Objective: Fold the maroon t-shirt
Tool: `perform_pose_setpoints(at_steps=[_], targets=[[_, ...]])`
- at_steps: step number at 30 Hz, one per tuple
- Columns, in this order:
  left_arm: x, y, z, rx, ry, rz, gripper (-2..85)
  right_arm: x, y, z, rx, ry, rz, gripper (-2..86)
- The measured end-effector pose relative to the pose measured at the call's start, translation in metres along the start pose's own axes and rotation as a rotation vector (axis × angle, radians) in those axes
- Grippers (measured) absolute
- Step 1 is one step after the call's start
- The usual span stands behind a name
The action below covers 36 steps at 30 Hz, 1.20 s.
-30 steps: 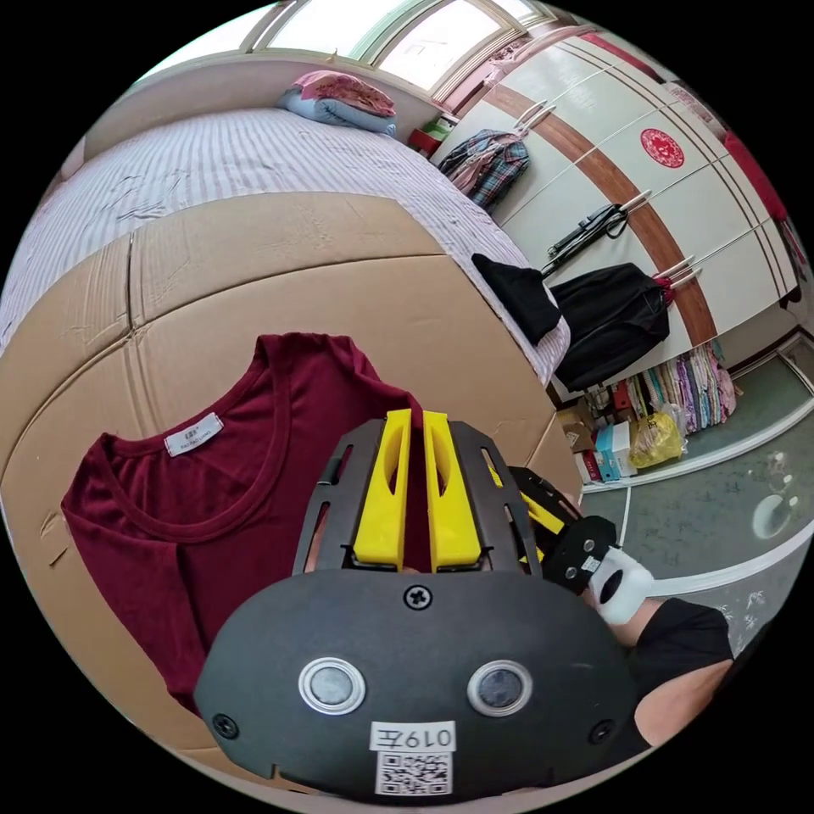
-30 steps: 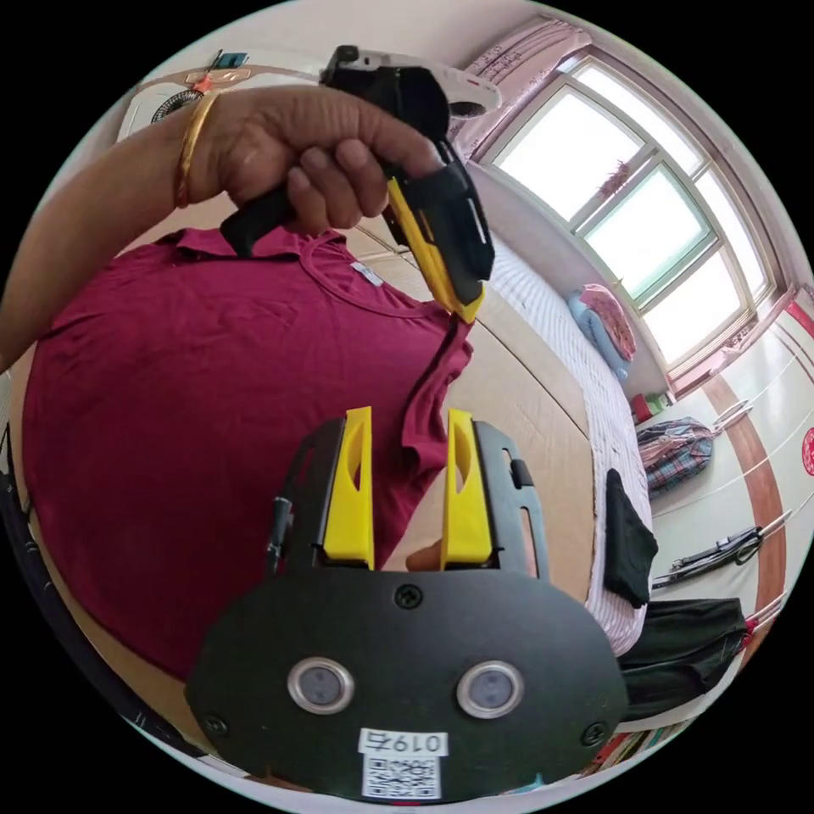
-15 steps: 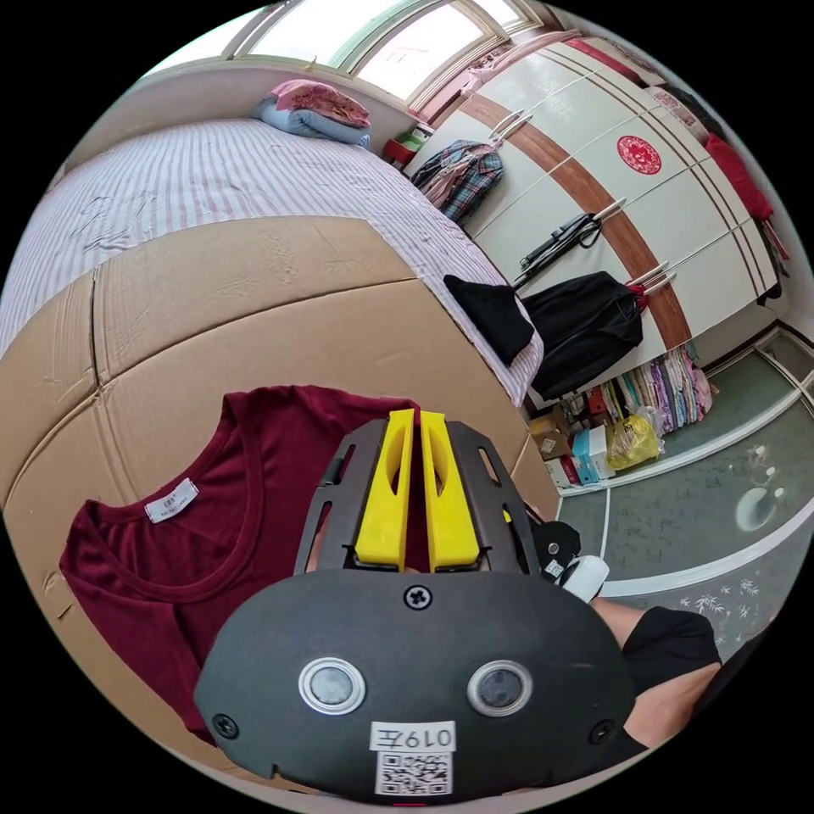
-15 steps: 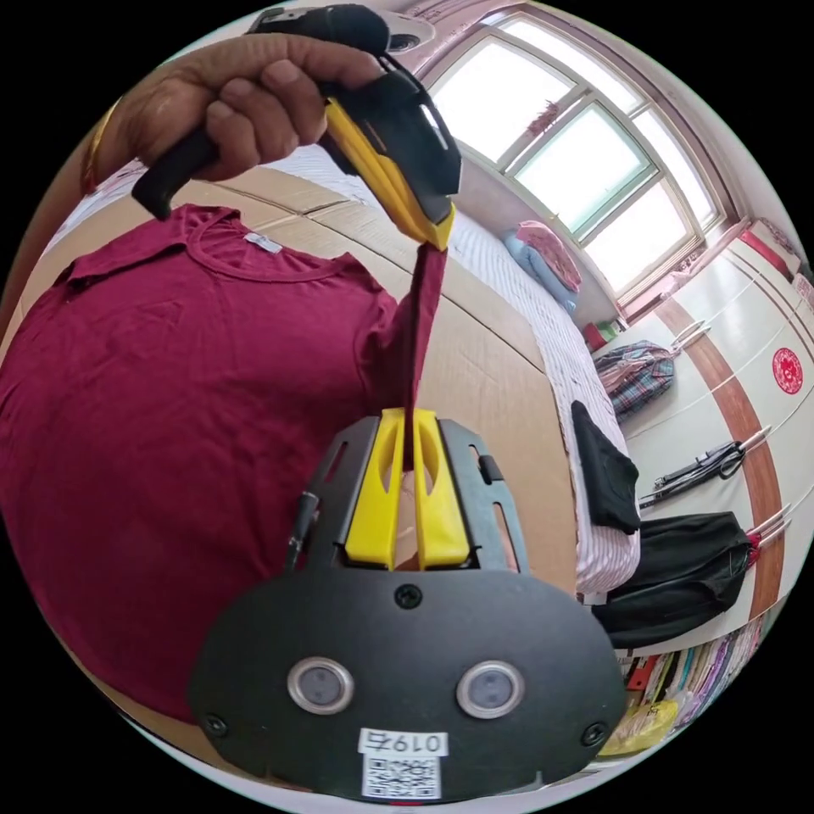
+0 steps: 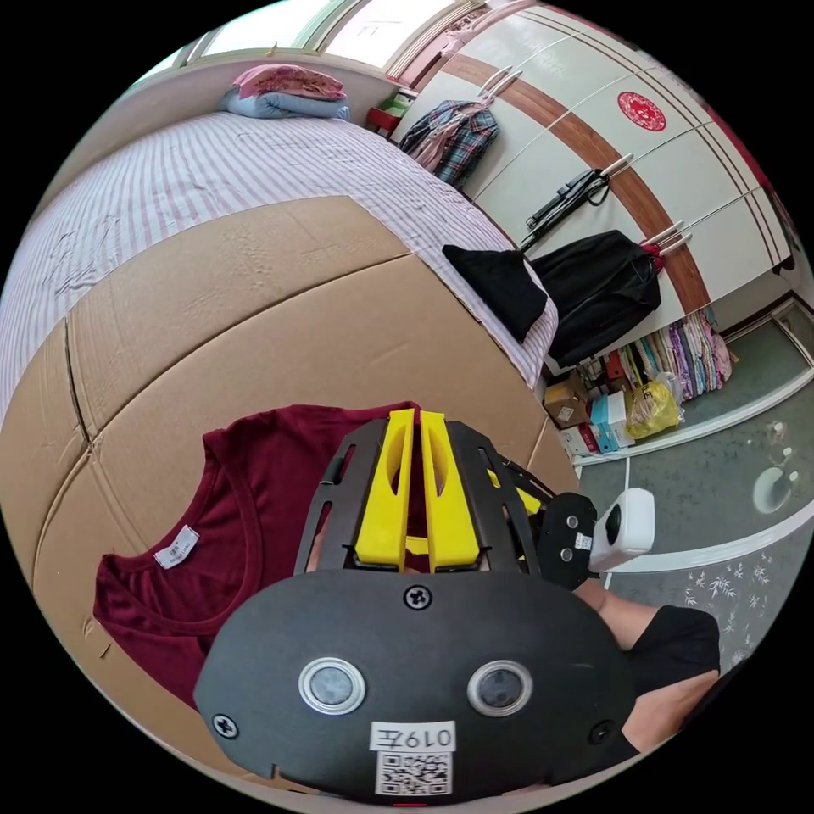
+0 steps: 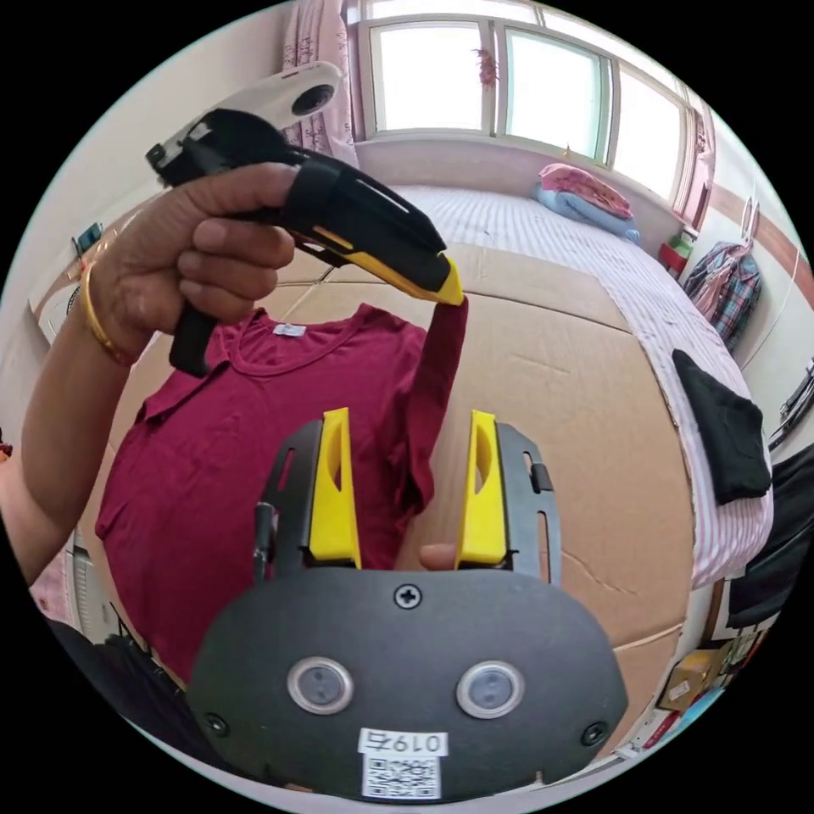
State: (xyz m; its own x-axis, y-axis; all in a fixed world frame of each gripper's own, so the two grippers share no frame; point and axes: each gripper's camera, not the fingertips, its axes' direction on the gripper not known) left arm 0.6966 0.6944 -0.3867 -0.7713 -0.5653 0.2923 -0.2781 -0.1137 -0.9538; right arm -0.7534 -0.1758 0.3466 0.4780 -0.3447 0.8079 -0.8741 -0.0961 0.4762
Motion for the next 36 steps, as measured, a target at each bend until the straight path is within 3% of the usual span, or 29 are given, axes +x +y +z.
perform_pose_setpoints(at_steps=[12, 22, 36], targets=[[-0.010, 0.000, 0.010, -0.002, 0.004, 0.011, 1.5, 0.016, -0.022, 0.054, -0.058, -0.002, 0.074, 10.9], [-0.039, 0.035, 0.009, 0.032, 0.007, -0.028, 1.4, -0.052, -0.029, 0.089, -0.116, 0.302, -0.135, 8.7], [-0.094, 0.143, 0.030, 0.153, 0.116, -0.309, 1.6, -0.167, -0.002, 0.131, -0.042, 0.641, -0.448, 6.4]])
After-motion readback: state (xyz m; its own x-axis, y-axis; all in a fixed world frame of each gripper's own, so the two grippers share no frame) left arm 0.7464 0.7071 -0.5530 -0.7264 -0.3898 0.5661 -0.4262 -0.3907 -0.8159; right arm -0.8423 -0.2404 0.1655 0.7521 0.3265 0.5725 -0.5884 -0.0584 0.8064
